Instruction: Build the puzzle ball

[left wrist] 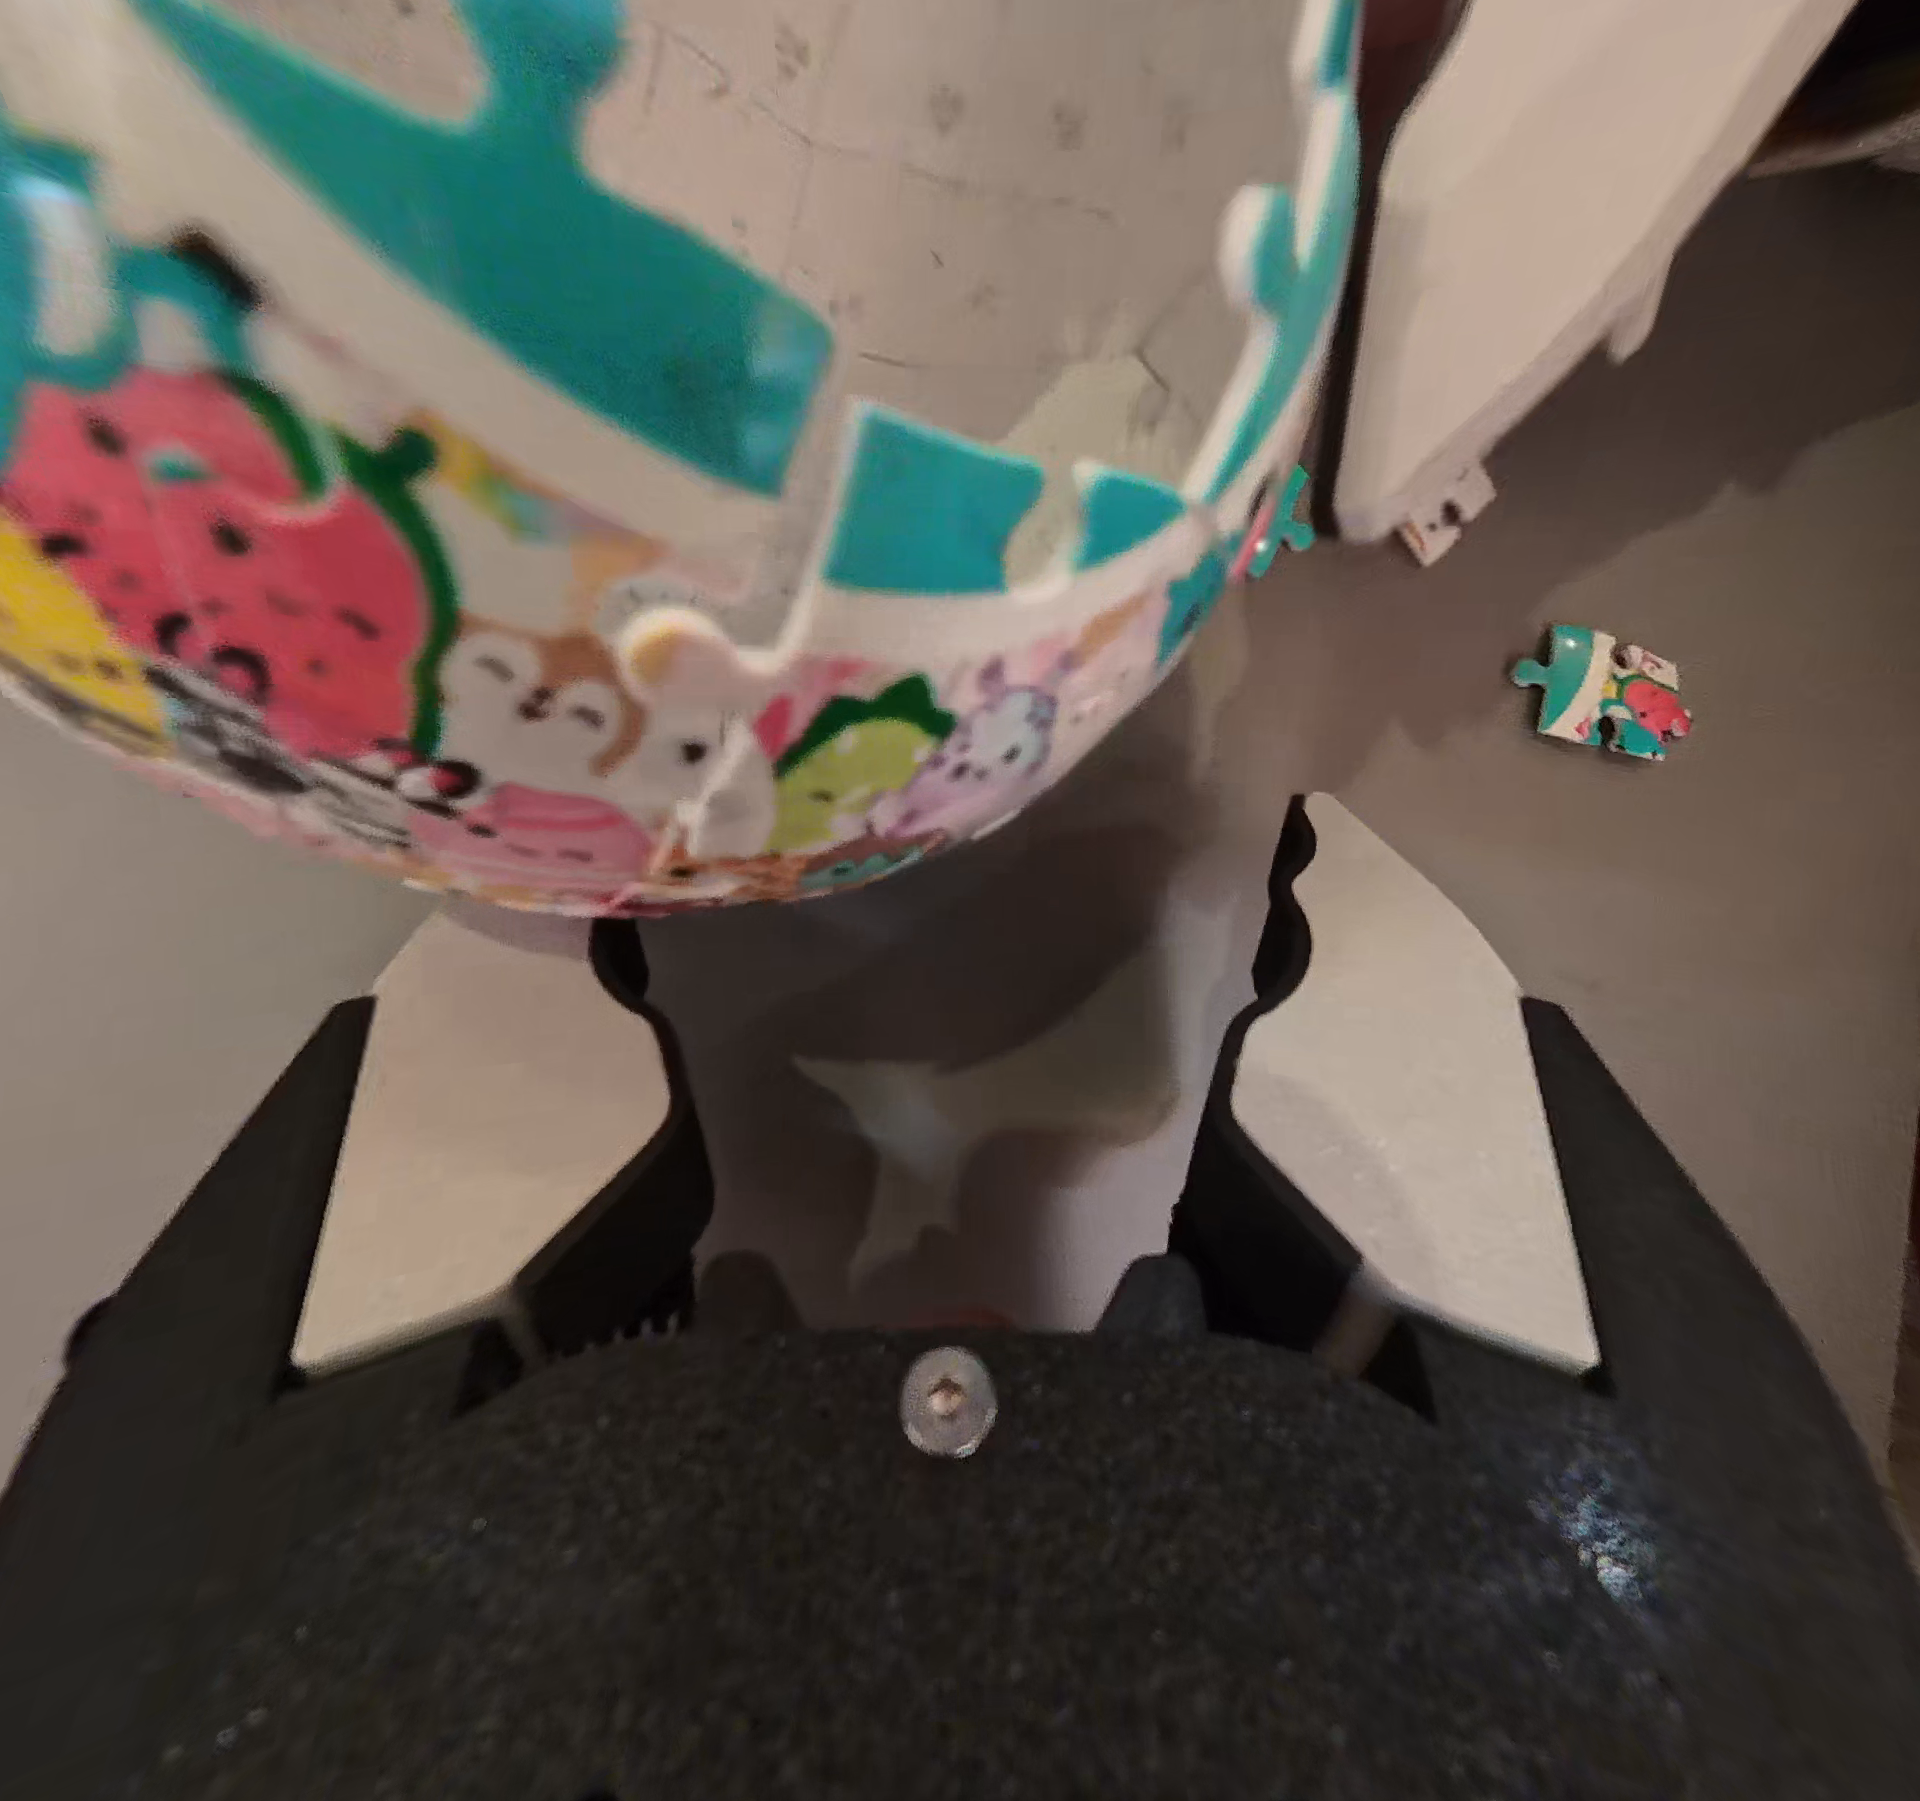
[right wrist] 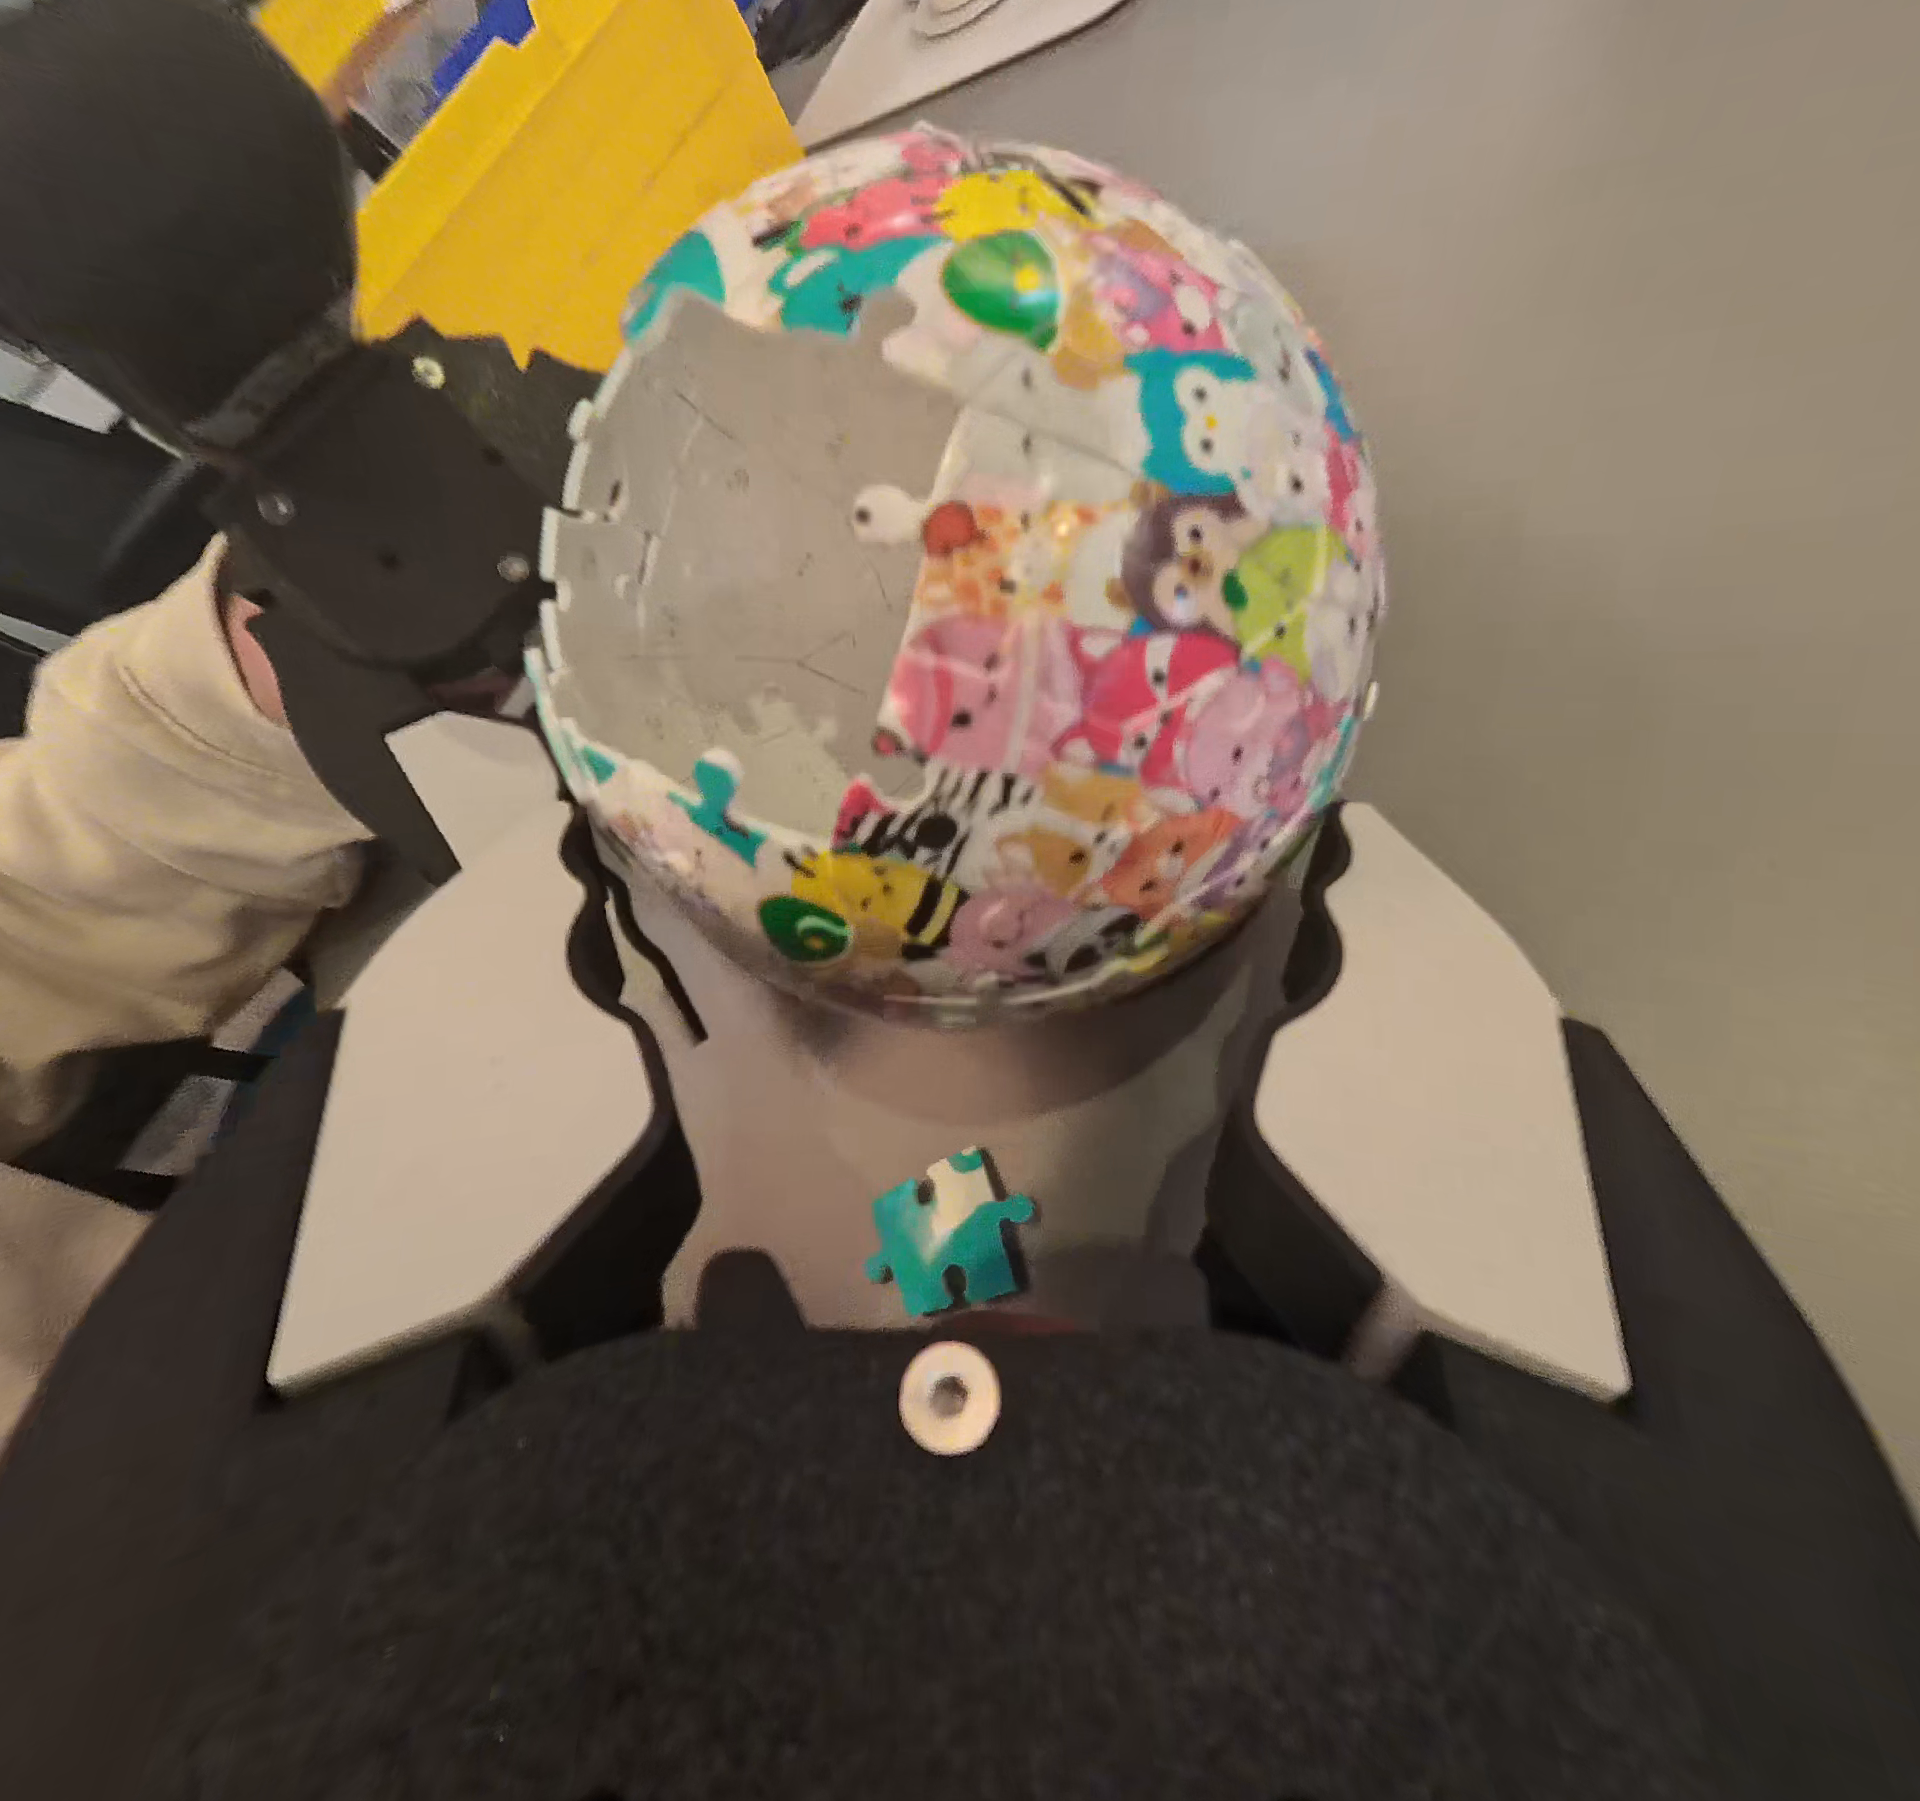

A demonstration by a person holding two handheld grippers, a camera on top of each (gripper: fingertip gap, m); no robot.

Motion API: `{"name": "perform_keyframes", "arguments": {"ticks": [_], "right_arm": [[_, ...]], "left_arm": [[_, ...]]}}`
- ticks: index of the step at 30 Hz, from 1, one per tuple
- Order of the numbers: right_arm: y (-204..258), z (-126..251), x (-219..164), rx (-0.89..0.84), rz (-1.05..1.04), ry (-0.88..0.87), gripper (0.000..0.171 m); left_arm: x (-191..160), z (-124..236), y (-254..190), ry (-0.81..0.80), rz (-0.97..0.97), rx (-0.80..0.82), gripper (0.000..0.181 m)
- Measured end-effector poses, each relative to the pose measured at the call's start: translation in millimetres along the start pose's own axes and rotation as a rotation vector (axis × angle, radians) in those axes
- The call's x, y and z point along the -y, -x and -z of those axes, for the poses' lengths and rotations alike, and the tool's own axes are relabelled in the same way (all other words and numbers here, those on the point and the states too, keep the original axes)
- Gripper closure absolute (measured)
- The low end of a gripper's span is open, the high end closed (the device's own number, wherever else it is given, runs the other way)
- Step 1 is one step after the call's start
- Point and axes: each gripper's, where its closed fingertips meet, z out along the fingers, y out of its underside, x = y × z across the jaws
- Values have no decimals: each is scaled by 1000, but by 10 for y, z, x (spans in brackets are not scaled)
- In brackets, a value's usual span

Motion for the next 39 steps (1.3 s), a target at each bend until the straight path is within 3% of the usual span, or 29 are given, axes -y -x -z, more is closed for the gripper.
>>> {"name": "perform_keyframes", "arguments": {"ticks": [10, 17, 22, 31, 39], "right_arm": [[11, 38, -50, 21, 36, 20, 44], [-19, 12, 49, 20, -105, -12, 46], [-1, 37, 22, 28, -95, 6, 46], [26, 57, 46, -67, 45, -31, 39], [-18, 44, 105, -76, -24, -94, 45]], "left_arm": [[13, 14, -19, -31, 21, -7, 73], [0, -33, -120, 2, 7, -30, 78], [-9, -30, -148, -6, 12, -29, 77], [-38, 206, -114, -104, 107, -1, 77], [-147, 331, -172, -137, 144, 14, 78]]}}
